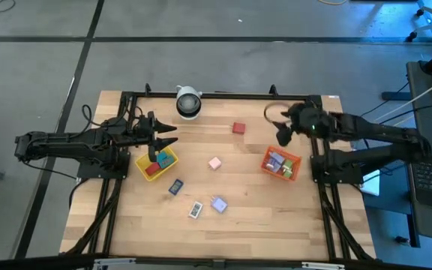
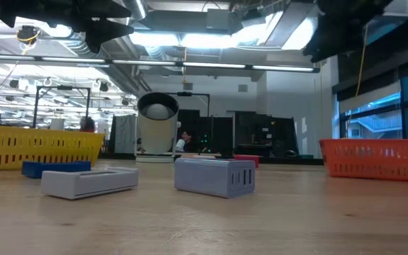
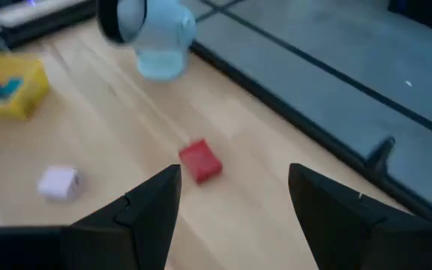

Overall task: Pick & Place Office items
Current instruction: Put the red charger adapter into the orange basket

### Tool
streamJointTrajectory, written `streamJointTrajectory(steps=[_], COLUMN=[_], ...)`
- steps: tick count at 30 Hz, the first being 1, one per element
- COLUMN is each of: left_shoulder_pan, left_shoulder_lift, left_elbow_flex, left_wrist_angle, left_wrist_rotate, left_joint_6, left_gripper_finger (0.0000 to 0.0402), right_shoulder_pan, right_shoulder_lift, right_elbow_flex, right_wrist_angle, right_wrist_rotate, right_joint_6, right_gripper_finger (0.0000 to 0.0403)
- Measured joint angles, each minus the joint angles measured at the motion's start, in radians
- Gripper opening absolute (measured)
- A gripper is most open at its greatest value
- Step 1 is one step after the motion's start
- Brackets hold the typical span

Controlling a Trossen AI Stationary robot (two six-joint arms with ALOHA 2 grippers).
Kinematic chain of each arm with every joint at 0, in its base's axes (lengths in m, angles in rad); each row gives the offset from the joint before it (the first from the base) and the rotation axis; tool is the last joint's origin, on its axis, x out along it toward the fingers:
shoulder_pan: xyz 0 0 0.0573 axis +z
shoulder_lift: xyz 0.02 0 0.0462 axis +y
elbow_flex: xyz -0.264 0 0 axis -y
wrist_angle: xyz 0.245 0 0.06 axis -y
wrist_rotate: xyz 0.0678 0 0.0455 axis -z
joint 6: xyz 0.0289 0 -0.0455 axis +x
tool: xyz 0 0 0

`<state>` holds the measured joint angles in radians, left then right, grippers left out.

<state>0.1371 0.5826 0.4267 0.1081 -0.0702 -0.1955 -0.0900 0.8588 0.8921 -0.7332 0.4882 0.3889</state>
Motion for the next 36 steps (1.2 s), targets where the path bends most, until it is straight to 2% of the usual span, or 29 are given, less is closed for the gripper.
streamJointTrajectory(steps=[6,10,19,27,31,36], left_shoulder_pan=[0.0,0.0,0.0,0.001,0.001,0.001], left_shoulder_lift=[0.0,0.0,0.0,0.0,0.0,0.0], left_elbow_flex=[0.0,0.0,0.0,0.0,0.0,0.0], left_wrist_angle=[0.0,0.0,0.0,0.0,0.0,0.0], left_wrist_rotate=[0.001,0.003,0.009,-0.033,-0.033,-0.033], left_joint_6=[0.0,0.0,0.035,-0.011,-0.004,-0.004], left_gripper_finger=[0.0204,0.0204,0.0204,0.0204,0.0204,0.0204], right_shoulder_pan=[-0.247,-0.335,-0.444,-0.449,-0.447,-0.443], right_shoulder_lift=[0.069,0.158,0.384,0.557,0.633,0.728], right_elbow_flex=[-0.055,-0.064,-0.056,0.007,0.047,0.075], right_wrist_angle=[0.244,0.307,0.483,0.483,0.483,0.479], right_wrist_rotate=[-0.307,-0.393,-0.6,-0.688,-0.636,-0.641], right_joint_6=[-0.144,-0.189,-0.266,-0.399,-0.455,-0.517], right_gripper_finger=[0.0247,0.0247,0.0247,0.0247,0.0247,0.0257])
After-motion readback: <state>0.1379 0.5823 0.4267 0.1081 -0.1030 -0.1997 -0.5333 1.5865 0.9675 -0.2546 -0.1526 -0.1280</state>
